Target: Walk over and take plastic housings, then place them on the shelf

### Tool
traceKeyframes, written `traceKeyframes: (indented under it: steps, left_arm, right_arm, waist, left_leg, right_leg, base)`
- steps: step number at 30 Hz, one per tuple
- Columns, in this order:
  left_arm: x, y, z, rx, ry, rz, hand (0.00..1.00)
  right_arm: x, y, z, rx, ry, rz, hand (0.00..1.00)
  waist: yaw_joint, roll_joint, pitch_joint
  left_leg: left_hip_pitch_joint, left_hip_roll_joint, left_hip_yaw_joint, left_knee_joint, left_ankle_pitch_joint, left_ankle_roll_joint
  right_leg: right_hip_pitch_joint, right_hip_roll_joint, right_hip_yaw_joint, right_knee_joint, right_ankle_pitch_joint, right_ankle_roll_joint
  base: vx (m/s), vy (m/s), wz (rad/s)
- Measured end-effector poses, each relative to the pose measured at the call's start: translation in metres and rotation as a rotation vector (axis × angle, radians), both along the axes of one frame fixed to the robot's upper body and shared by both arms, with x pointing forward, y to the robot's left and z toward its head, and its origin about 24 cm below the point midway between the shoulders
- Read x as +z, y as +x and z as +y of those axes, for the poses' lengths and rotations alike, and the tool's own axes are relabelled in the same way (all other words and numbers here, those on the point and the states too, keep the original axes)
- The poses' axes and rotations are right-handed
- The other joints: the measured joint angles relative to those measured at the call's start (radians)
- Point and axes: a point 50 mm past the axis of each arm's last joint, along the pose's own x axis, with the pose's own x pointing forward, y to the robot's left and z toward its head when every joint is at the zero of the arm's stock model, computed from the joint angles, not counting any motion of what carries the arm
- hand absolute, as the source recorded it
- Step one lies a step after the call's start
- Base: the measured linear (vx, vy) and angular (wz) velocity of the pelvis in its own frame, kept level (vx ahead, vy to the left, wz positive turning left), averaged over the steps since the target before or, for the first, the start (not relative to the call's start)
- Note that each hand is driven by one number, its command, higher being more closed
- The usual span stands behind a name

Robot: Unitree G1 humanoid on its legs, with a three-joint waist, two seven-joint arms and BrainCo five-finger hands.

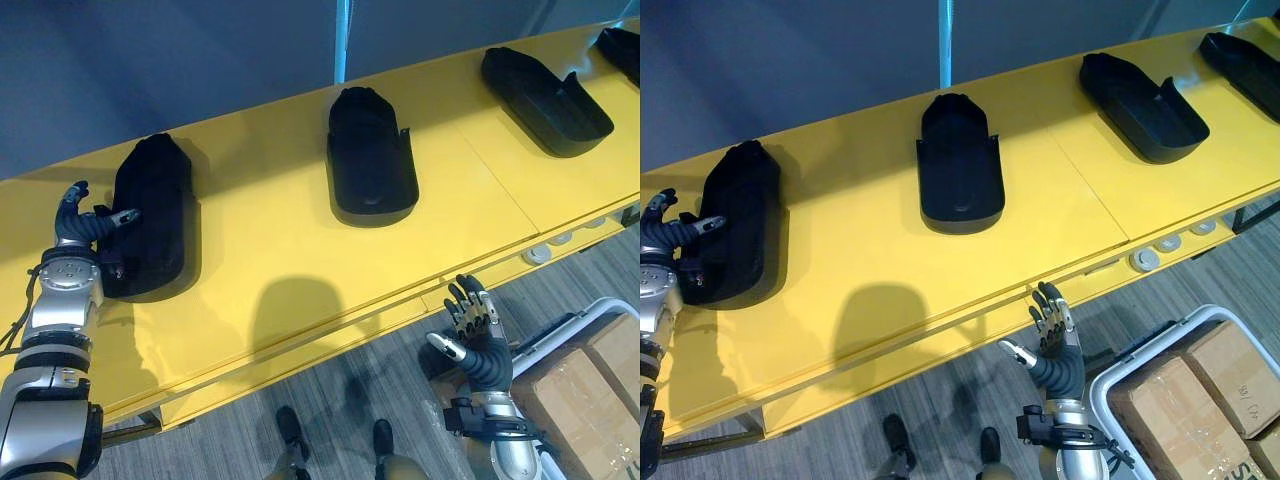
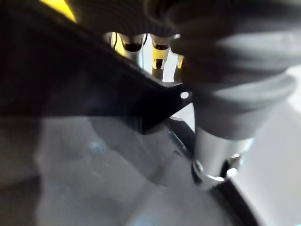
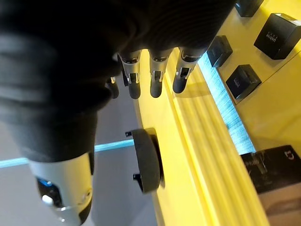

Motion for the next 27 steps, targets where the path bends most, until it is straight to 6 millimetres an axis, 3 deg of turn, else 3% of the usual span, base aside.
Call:
traceKeyframes:
  steps: [2, 4, 8, 10, 14, 19, 27]
  left_arm:
    - [0.019, -0.010, -0.029, -0.113, -0.064, -0.198, 0.00]
    - [0.031, -0.042, -0.055, -0.184, -0.131, -0.466, 0.00]
    - [0.020, -0.091, -0.074, -0.132, -0.168, -0.669, 0.00]
    - [0.007, -0.114, -0.084, -0.044, -0.105, -0.688, 0.00]
    - [-0.023, -0.146, -0.087, 0.118, -0.013, -0.624, 0.00]
    - [-0.050, -0.172, -0.086, 0.207, -0.040, -0.546, 0.00]
    - [-0.062, -0.196, -0.088, 0.183, -0.132, -0.549, 0.00]
  right_arm:
    - [0.003, 0.002, 0.012, 0.055, -0.005, -0.016, 1.00]
    - [0.010, 0.007, 0.033, 0.160, 0.002, -0.057, 1.00]
    - [0.013, 0.019, 0.077, 0.379, -0.004, -0.086, 1.00]
    - [0.011, 0.020, 0.109, 0.534, -0.033, -0.090, 1.00]
    - [0.018, 0.023, 0.144, 0.689, -0.060, -0.131, 1.00]
    - [0.010, 0.029, 0.159, 0.747, -0.056, -0.087, 1.00]
    - [0.001, 0.046, 0.169, 0.753, -0.106, -0.033, 1.00]
  waist:
    - [-0.001, -0.002, 0.000]
    - [0.001, -0.002, 0.000]
    - [0.025, 0.000, -0.008]
    - [0.054, 0.007, -0.024]
    - [0.099, 0.012, -0.056]
    - [0.137, 0.015, -0.060]
    - [0.174, 0.016, -0.061]
  left_leg:
    - [0.007, -0.001, -0.011, 0.000, 0.000, 0.001]
    - [0.018, -0.003, -0.015, -0.001, 0.000, 0.000]
    - [0.029, -0.001, -0.036, -0.004, 0.001, -0.001]
    - [0.026, -0.003, -0.068, -0.004, 0.003, -0.004]
    - [0.019, -0.014, -0.125, -0.004, 0.007, -0.008]
    - [0.012, -0.025, -0.160, -0.005, 0.007, -0.010]
    - [-0.022, -0.028, -0.200, -0.005, 0.011, -0.014]
  right_leg:
    - [0.017, -0.002, -0.014, -0.010, 0.000, 0.000]
    - [0.032, -0.003, -0.016, -0.017, 0.000, 0.000]
    - [0.065, 0.001, -0.045, -0.038, 0.001, 0.000]
    - [0.090, 0.002, -0.075, -0.056, 0.001, -0.001]
    - [0.126, -0.004, -0.133, -0.082, 0.000, -0.001]
    - [0.141, -0.009, -0.167, -0.083, -0.005, -0.004]
    - [0.132, -0.008, -0.211, -0.081, -0.007, 0.000]
  base:
    - [0.02, -0.001, 0.17]
    - [0.03, 0.000, 0.06]
    - [0.02, -0.009, 0.15]
    - [0.05, -0.027, 0.38]
    - [0.04, -0.016, 0.42]
    - [0.00, -0.007, 0.26]
    - [-0.02, -0.012, 0.17]
